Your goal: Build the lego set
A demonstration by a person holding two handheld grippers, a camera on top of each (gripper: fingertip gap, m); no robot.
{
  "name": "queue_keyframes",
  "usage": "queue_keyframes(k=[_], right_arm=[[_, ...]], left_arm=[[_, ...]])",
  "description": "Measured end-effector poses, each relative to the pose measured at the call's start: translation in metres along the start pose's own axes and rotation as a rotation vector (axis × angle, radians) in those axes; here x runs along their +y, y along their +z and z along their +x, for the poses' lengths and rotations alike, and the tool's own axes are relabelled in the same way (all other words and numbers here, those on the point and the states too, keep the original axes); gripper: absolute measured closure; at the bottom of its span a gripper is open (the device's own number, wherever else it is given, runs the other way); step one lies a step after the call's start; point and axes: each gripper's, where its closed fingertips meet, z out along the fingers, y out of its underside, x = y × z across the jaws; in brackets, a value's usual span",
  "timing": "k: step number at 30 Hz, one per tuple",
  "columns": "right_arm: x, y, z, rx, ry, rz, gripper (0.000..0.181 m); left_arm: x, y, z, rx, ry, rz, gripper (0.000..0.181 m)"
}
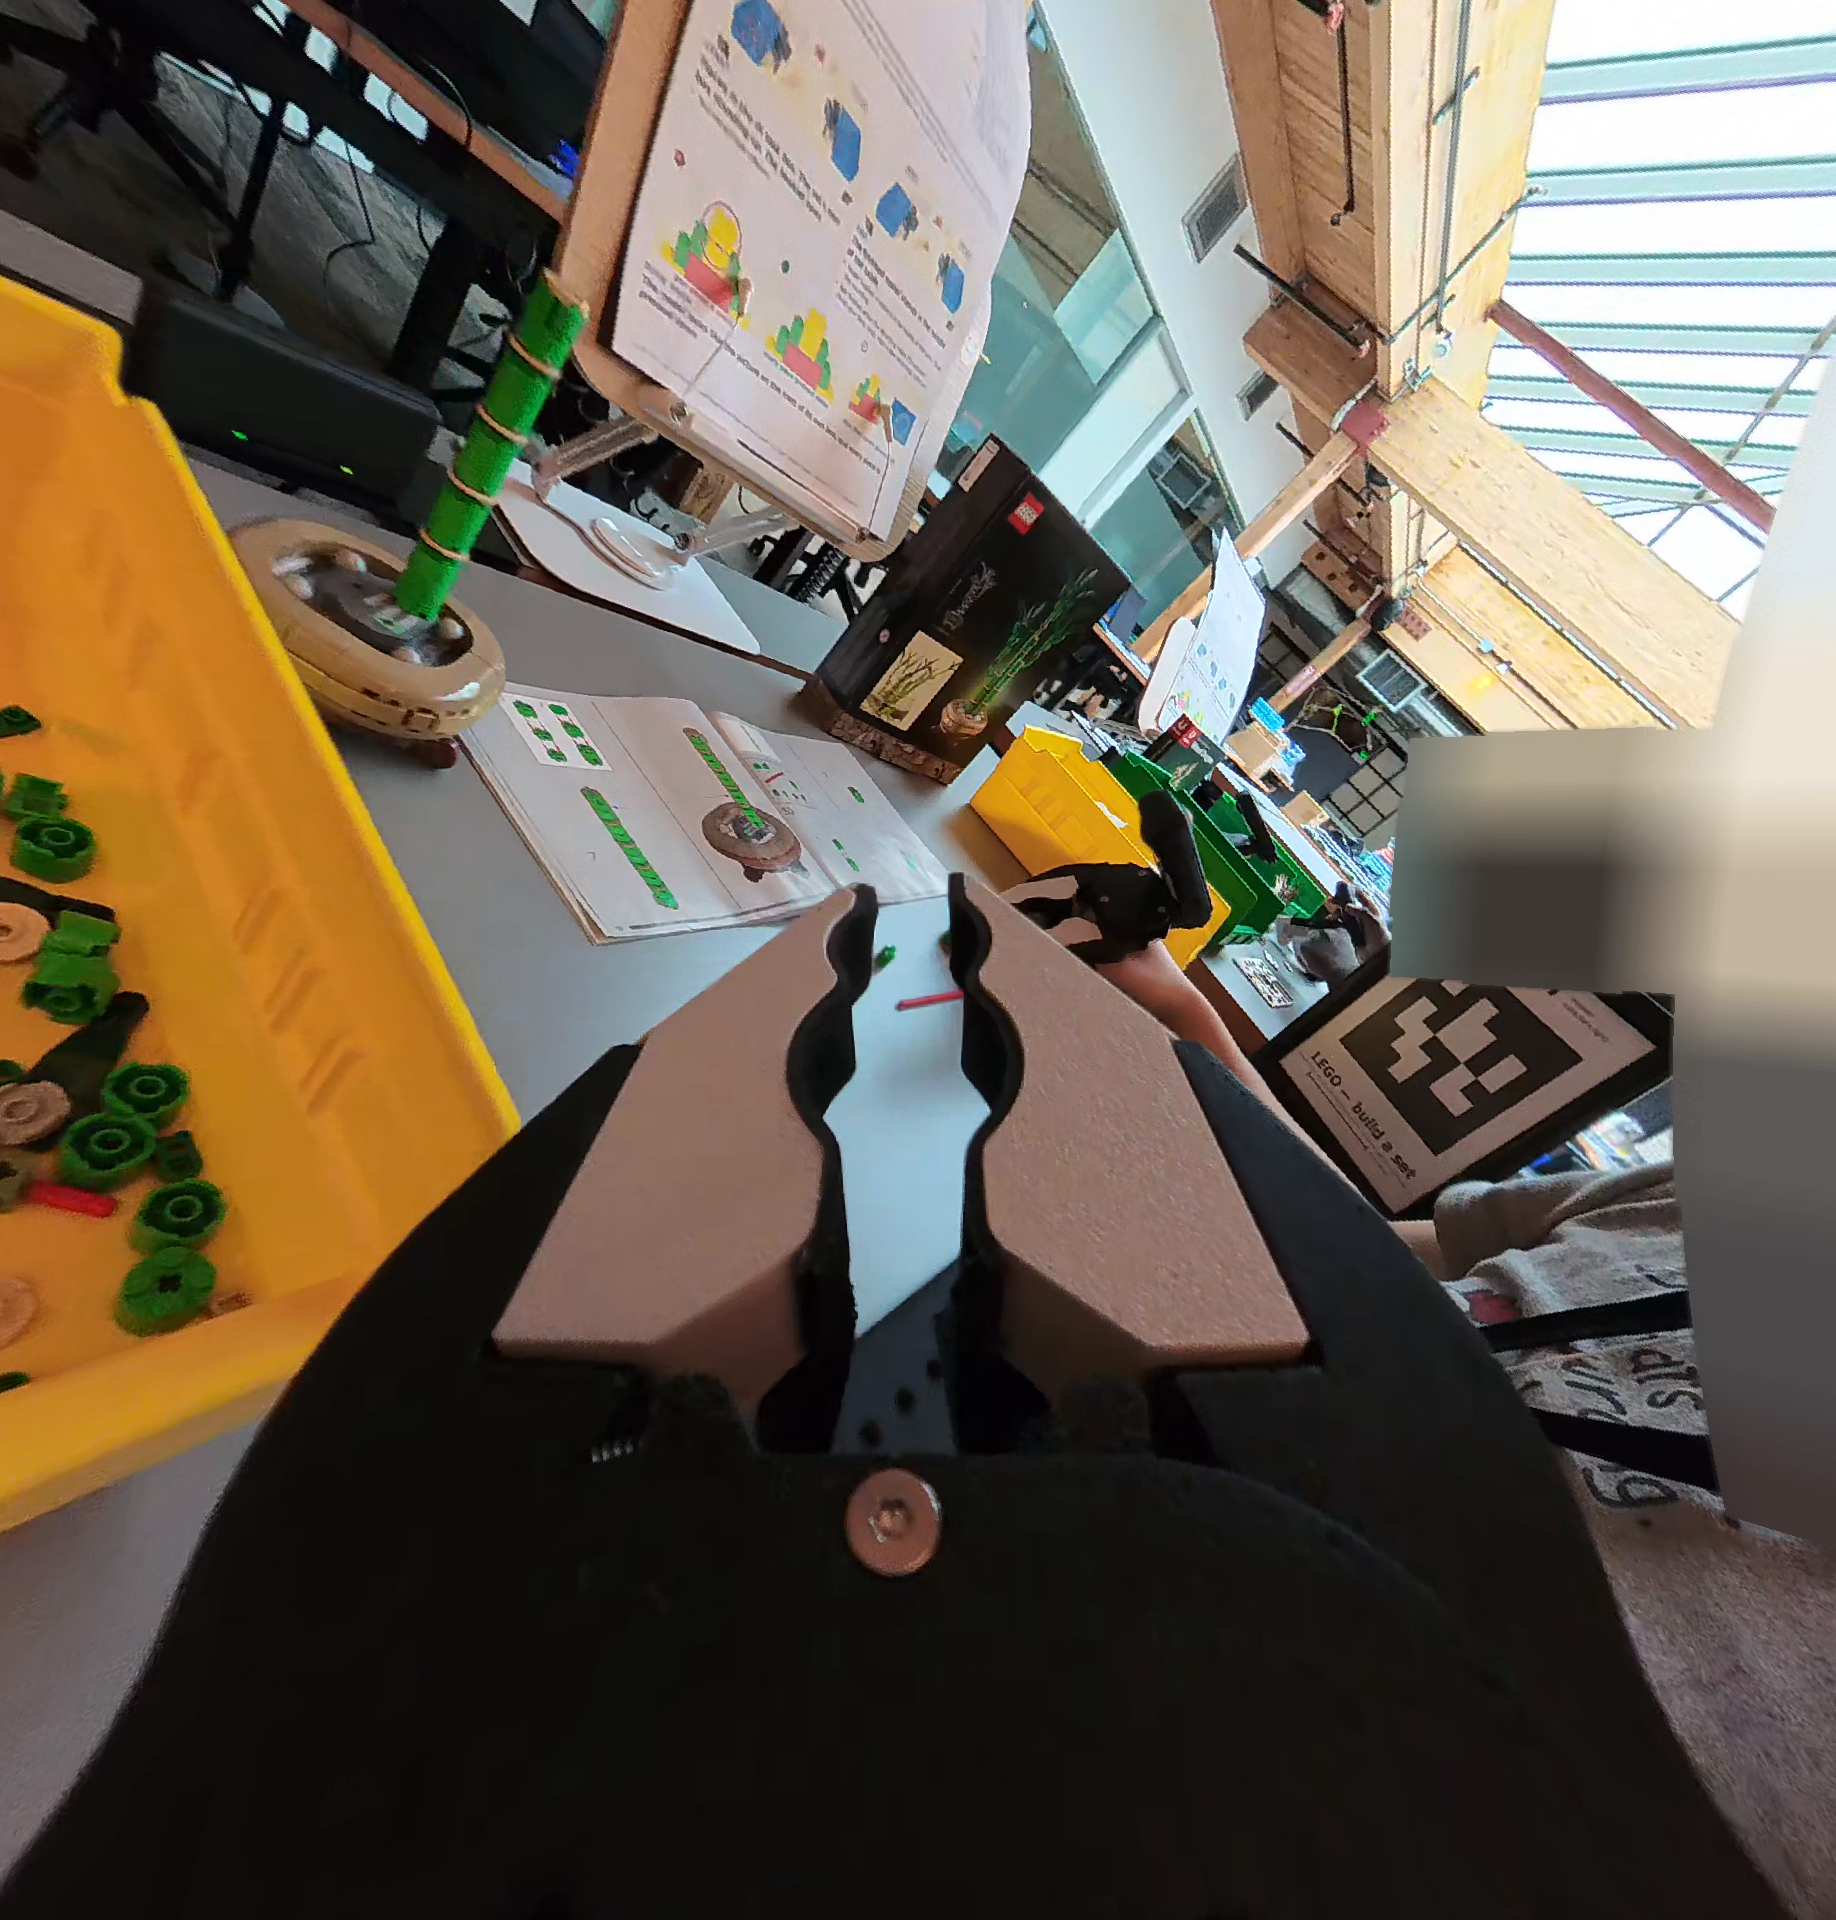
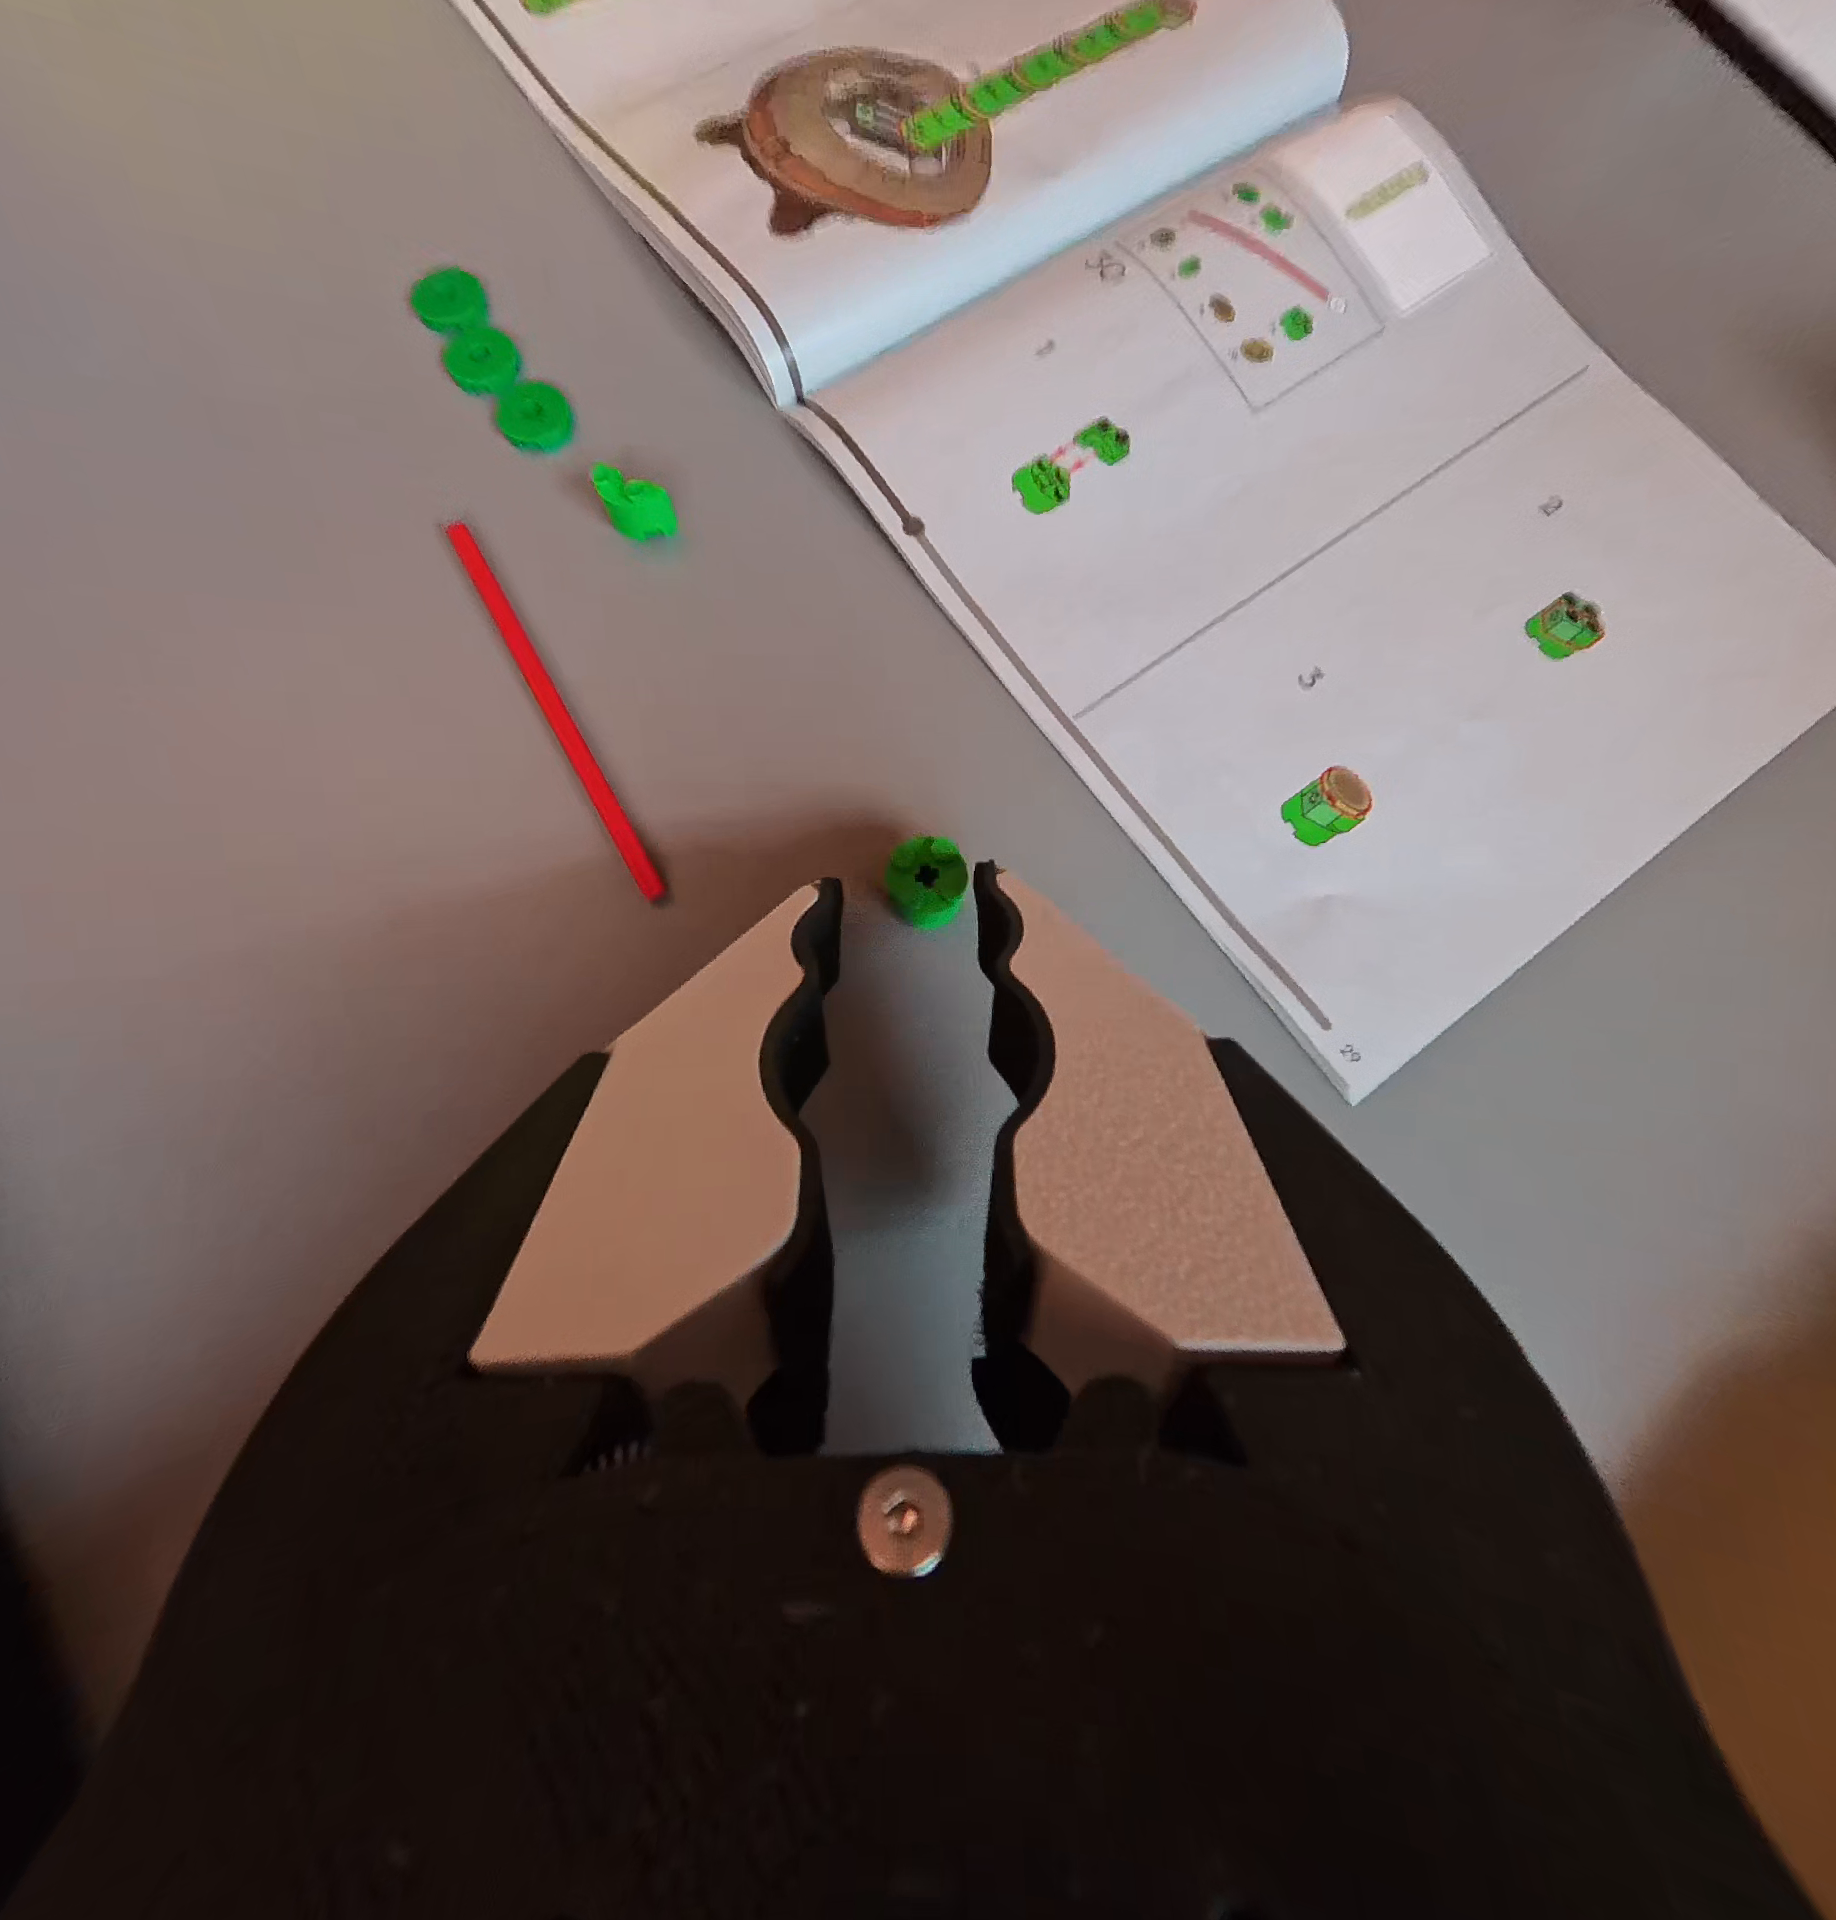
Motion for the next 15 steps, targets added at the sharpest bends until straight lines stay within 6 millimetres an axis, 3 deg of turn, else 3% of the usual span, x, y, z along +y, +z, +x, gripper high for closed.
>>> queue_keyframes(k=[3, 6, 8, 10, 15], right_arm=[[-0.028, -0.022, 0.002, 0.039, -0.036, 0.171, 0.154], [-0.072, -0.063, 0.009, 0.201, -0.157, 0.438, 0.153], [-0.089, -0.087, 0.014, 0.334, -0.222, 0.555, 0.149], [-0.095, -0.101, 0.017, 0.44, -0.281, 0.6, 0.148], [-0.101, -0.111, 0.018, 0.621, -0.409, 0.585, 0.148]], left_arm=[[-0.014, -0.02, -0.002, -0.05, 0.046, 0.053, 0.168], [-0.032, -0.04, -0.001, -0.102, 0.113, 0.11, 0.166], [-0.042, -0.052, 0.001, -0.141, 0.16, 0.138, 0.165], [-0.05, -0.063, 0.002, -0.18, 0.207, 0.168, 0.164], [-0.059, -0.078, 0.008, -0.258, 0.324, 0.218, 0.161]])
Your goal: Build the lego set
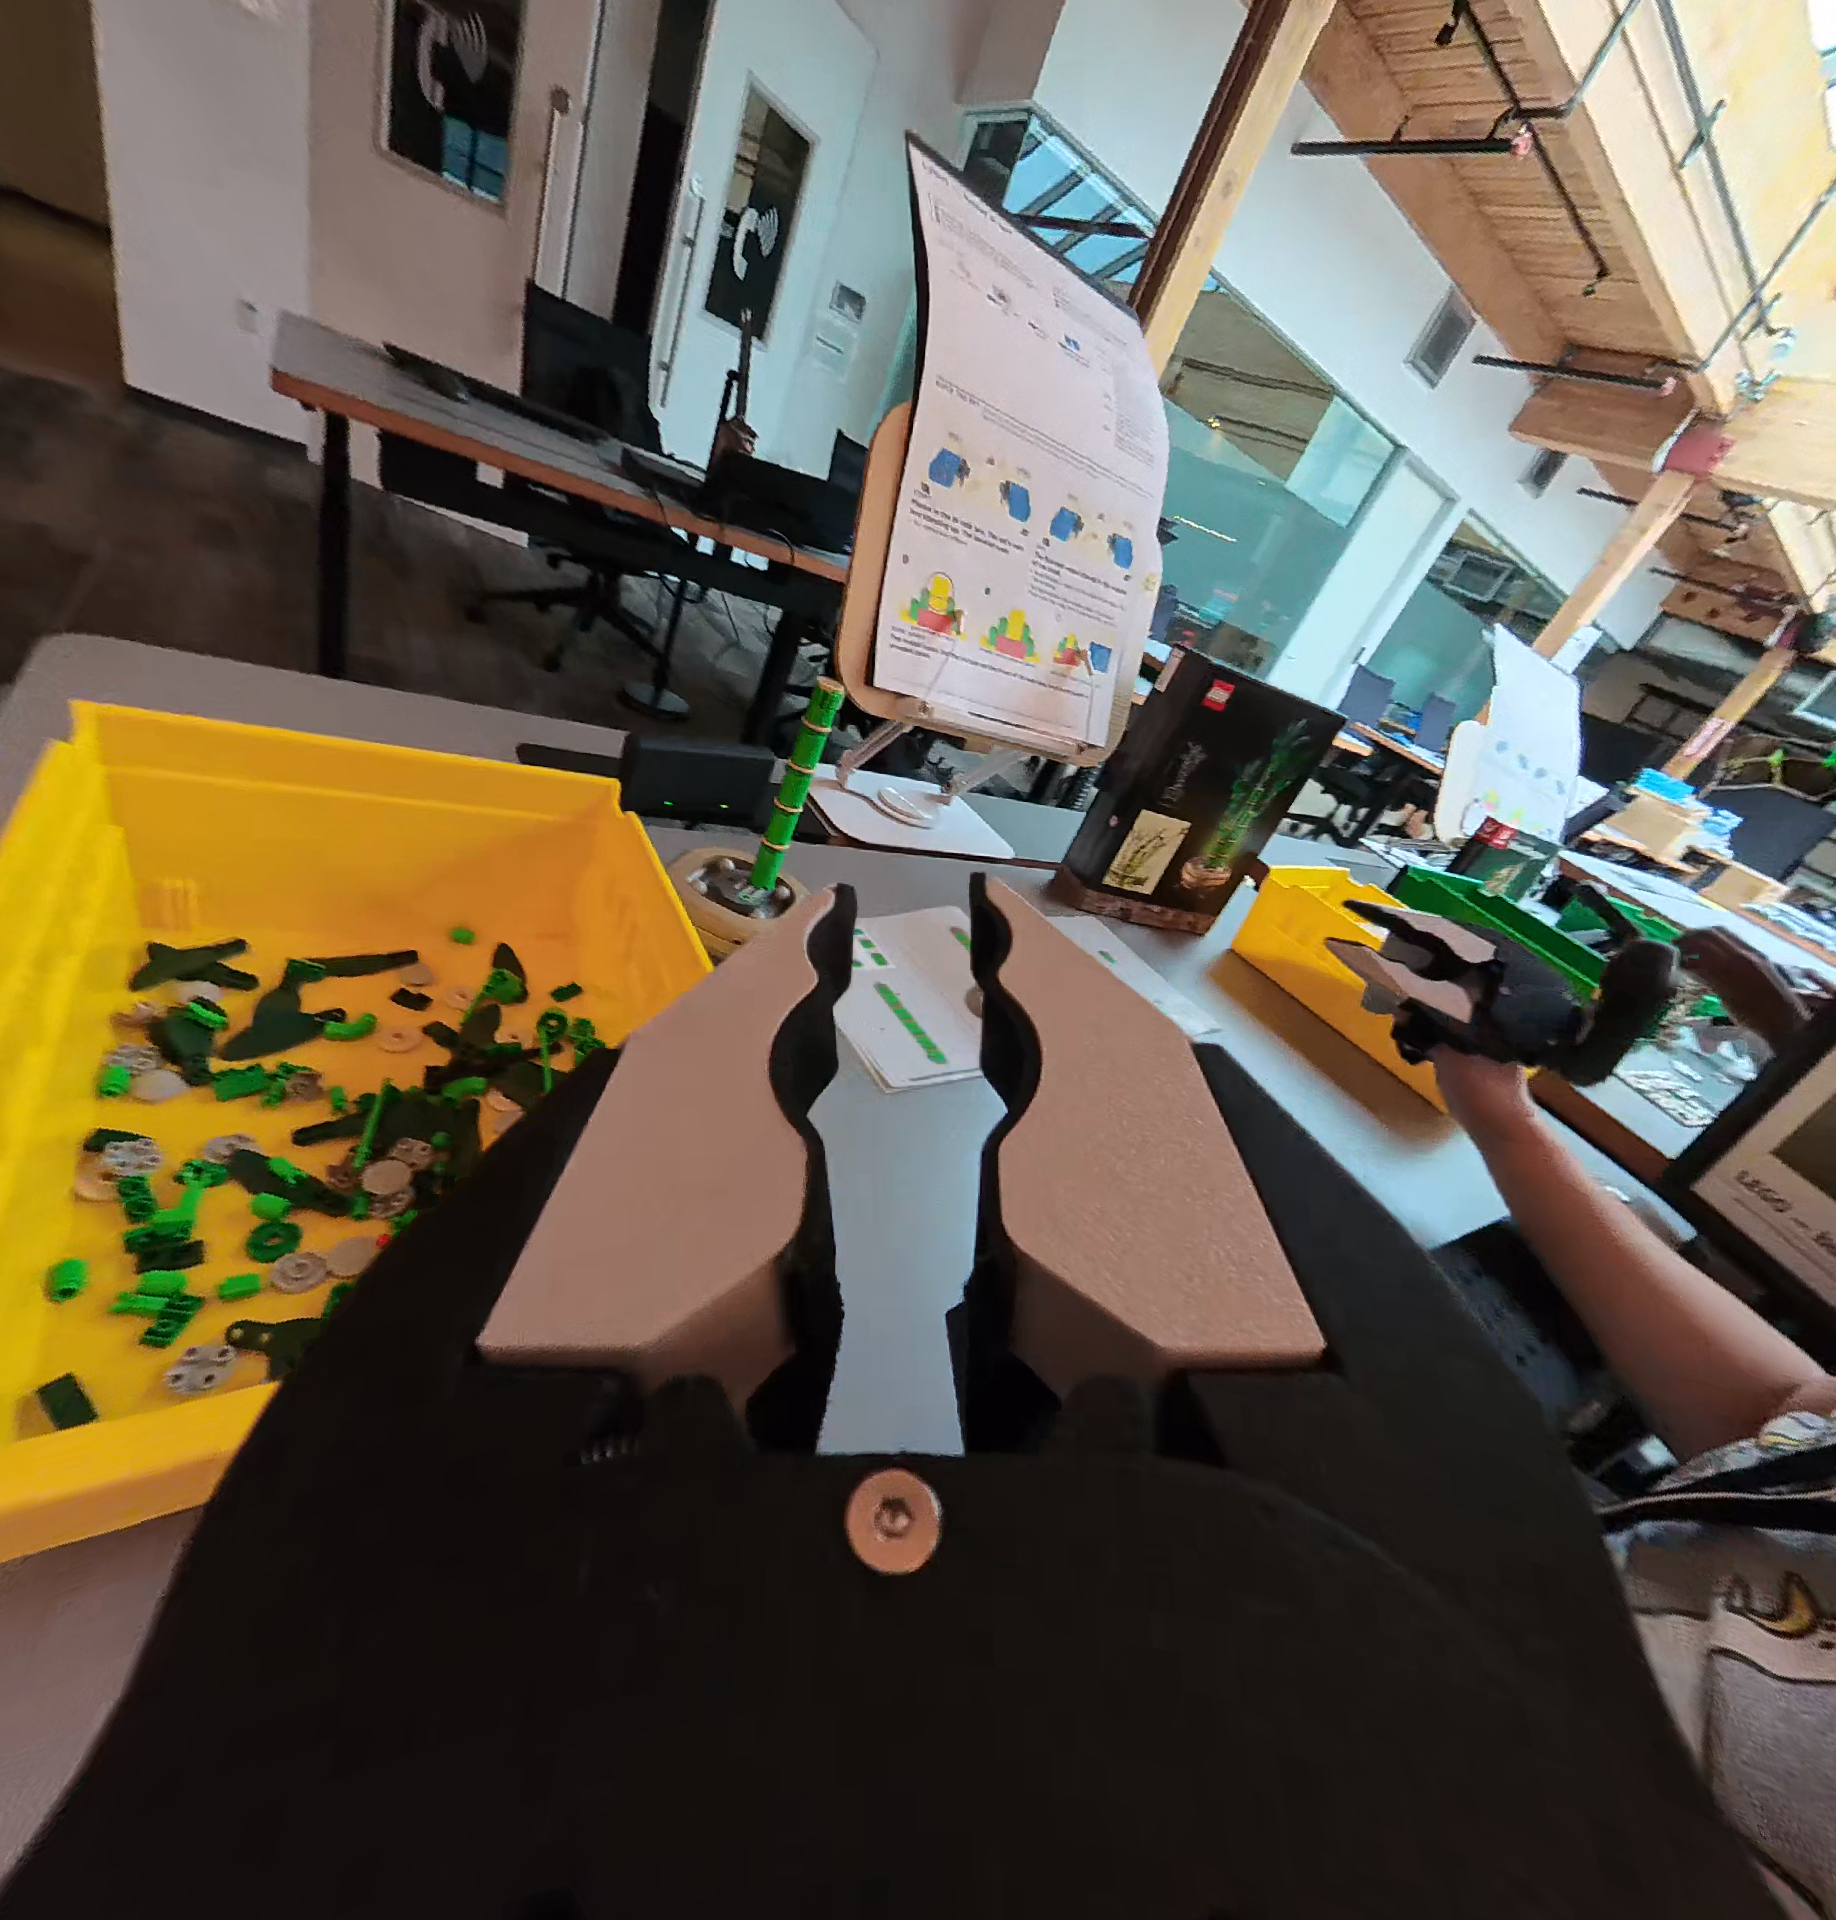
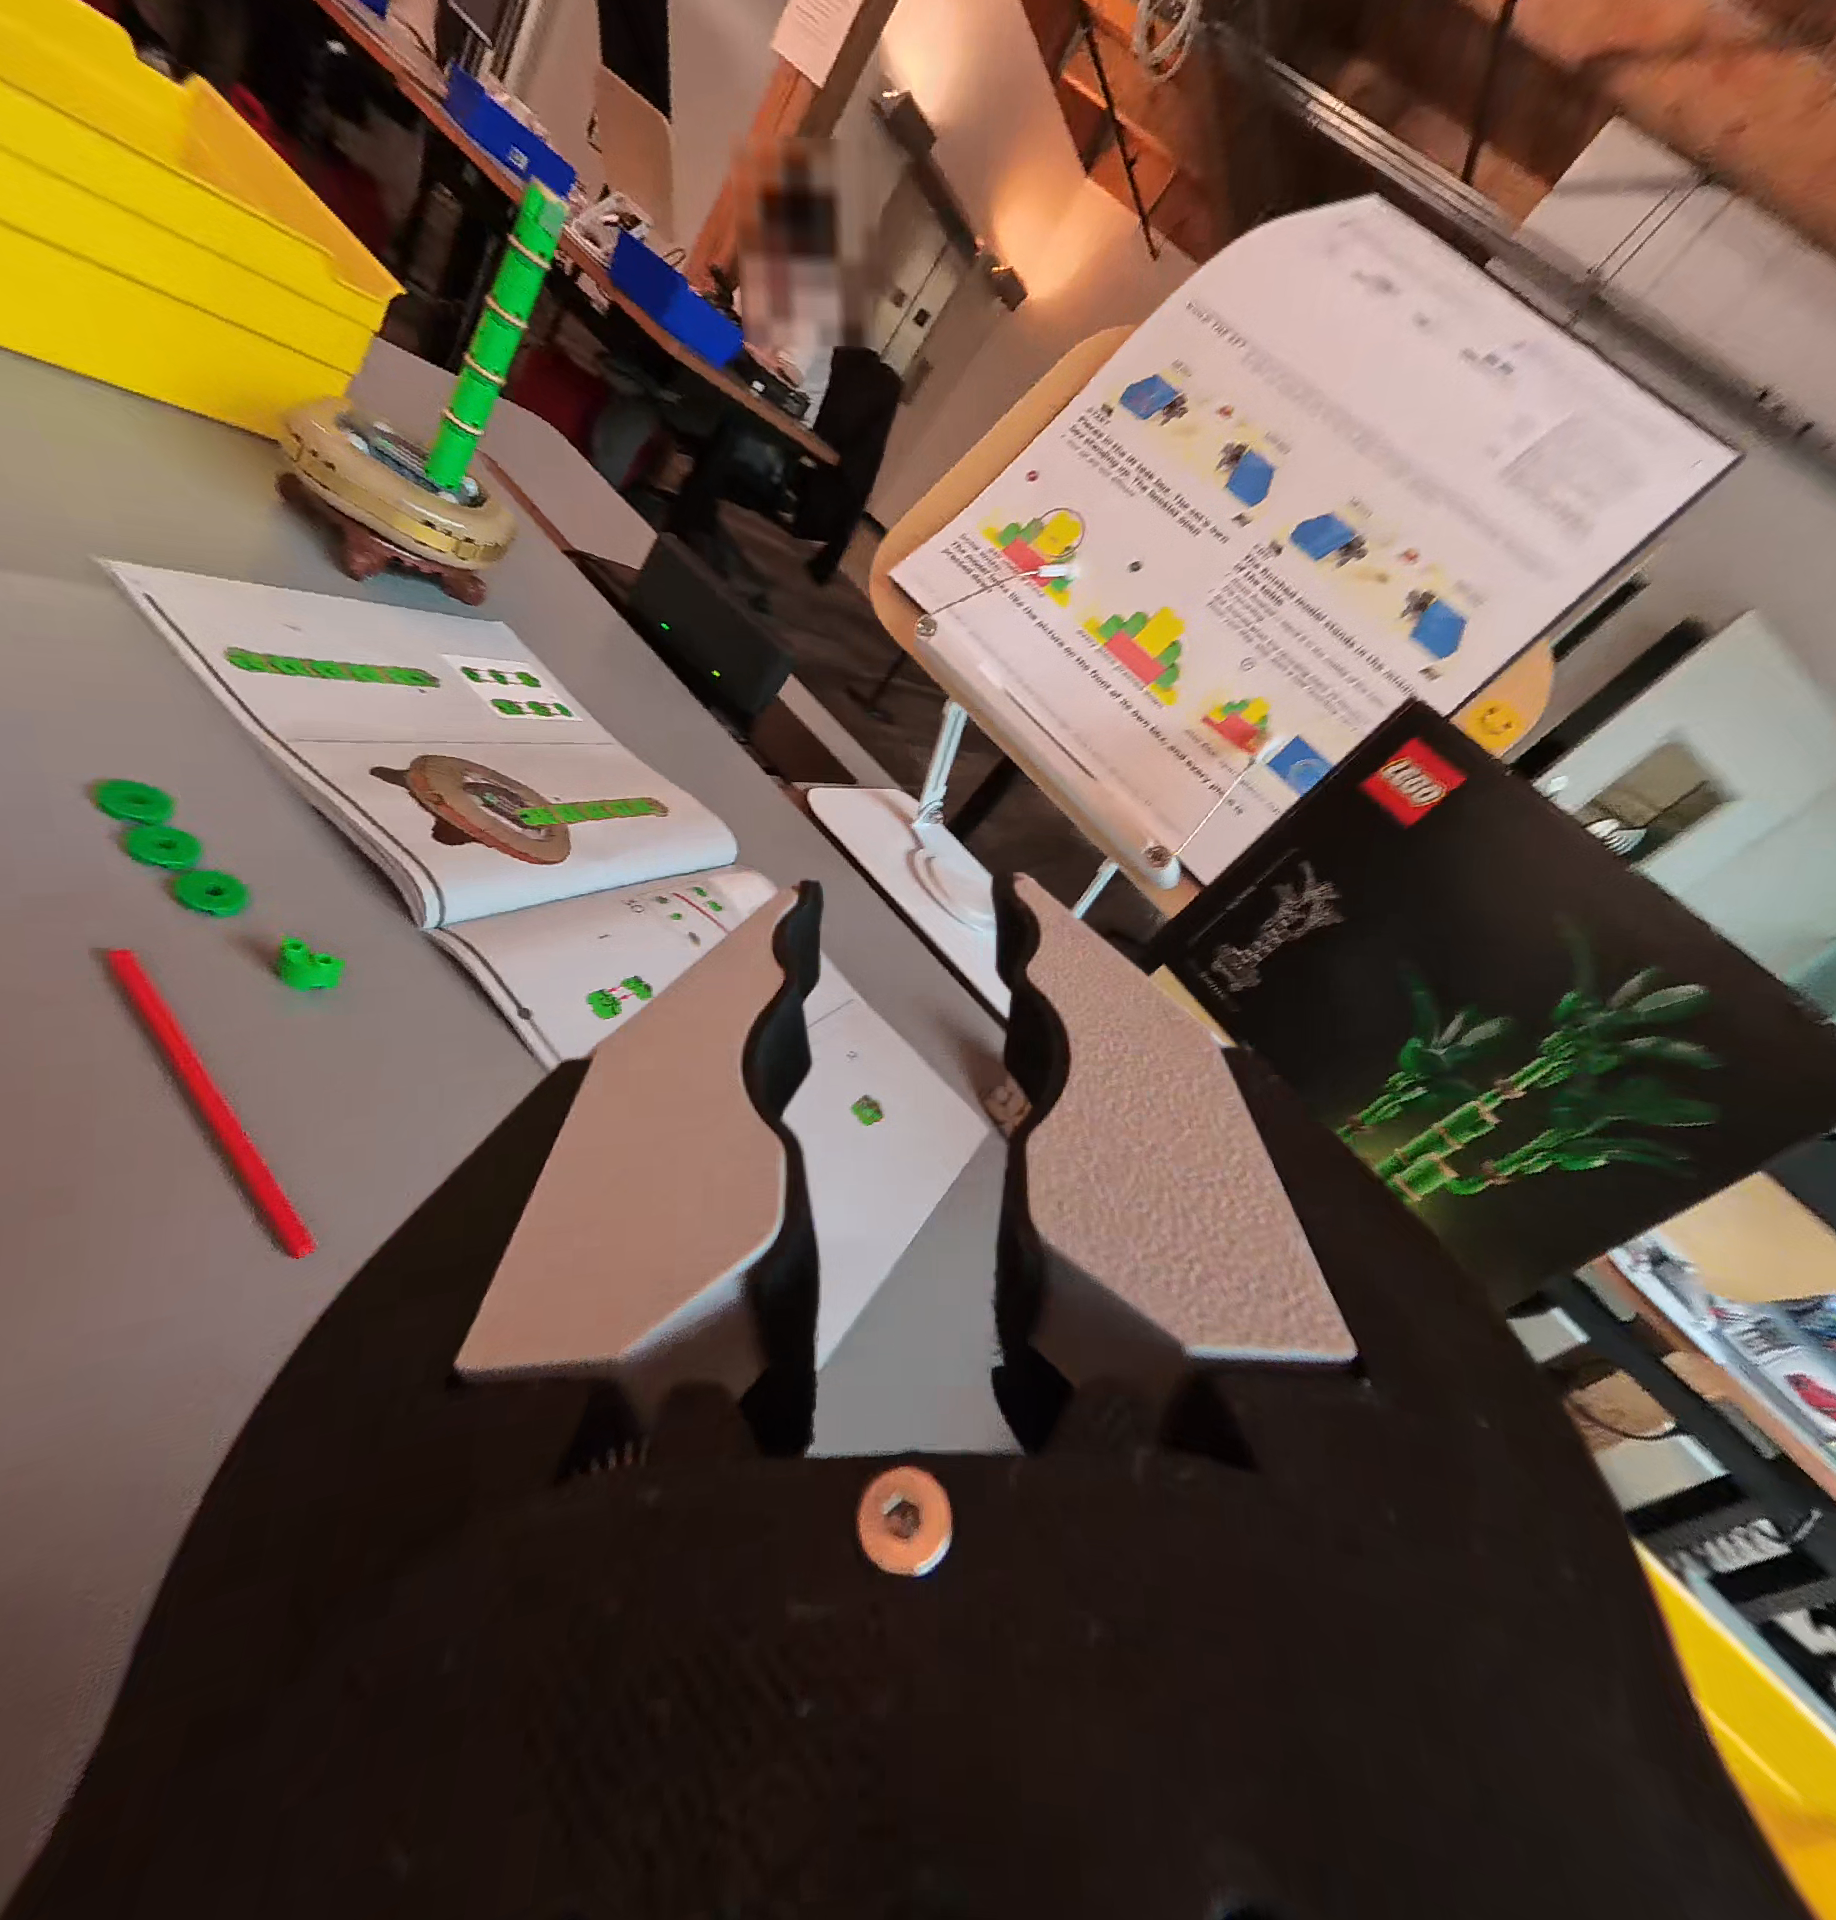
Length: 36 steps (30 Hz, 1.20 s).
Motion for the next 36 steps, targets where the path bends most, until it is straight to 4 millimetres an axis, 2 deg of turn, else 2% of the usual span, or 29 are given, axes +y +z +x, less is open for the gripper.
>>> queue_keyframes(k=[3, 7, 15, 17, 21, 25, 27, 29, 32, 36], right_arm=[[-0.003, 0.0, -0.001, 0.017, -0.03, 0.008, 0.148], [0.003, 0.002, 0.001, 0.037, -0.072, -0.017, 0.148], [0.002, 0.001, 0.001, 0.042, -0.085, -0.01, 0.149], [0.004, 0.002, 0.0, 0.035, -0.086, -0.016, 0.149], [0.007, 0.002, 0.0, 0.032, -0.09, -0.028, 0.149], [0.007, 0.003, -0.001, 0.022, -0.084, -0.027, 0.15], [0.009, 0.005, -0.003, 0.014, -0.087, -0.037, 0.149], [0.012, 0.007, -0.006, 0.006, -0.098, -0.054, 0.149], [0.015, 0.009, -0.01, -0.001, -0.12, -0.074, 0.149], [0.021, 0.013, -0.016, -0.025, -0.121, -0.102, 0.149]], left_arm=[[-0.006, -0.002, 0.001, -0.016, 0.038, 0.028, 0.158], [-0.012, 0.004, 0.001, -0.018, 0.123, 0.019, 0.157], [-0.023, 0.018, -0.034, -0.12, 0.313, -0.101, 0.157], [-0.023, 0.025, -0.04, -0.077, 0.281, -0.13, 0.166], [-0.022, 0.038, -0.057, -0.015, 0.201, -0.212, 0.159], [-0.003, 0.048, -0.103, -0.15, 0.37, -0.415, 0.159], [0.011, 0.052, -0.123, -0.205, 0.432, -0.518, 0.165], [0.025, 0.056, -0.142, -0.263, 0.4, -0.607, 0.176], [0.053, 0.063, -0.152, -0.229, 0.279, -0.736, 0.17], [0.089, 0.069, -0.177, -0.247, 0.272, -0.922, 0.165]])
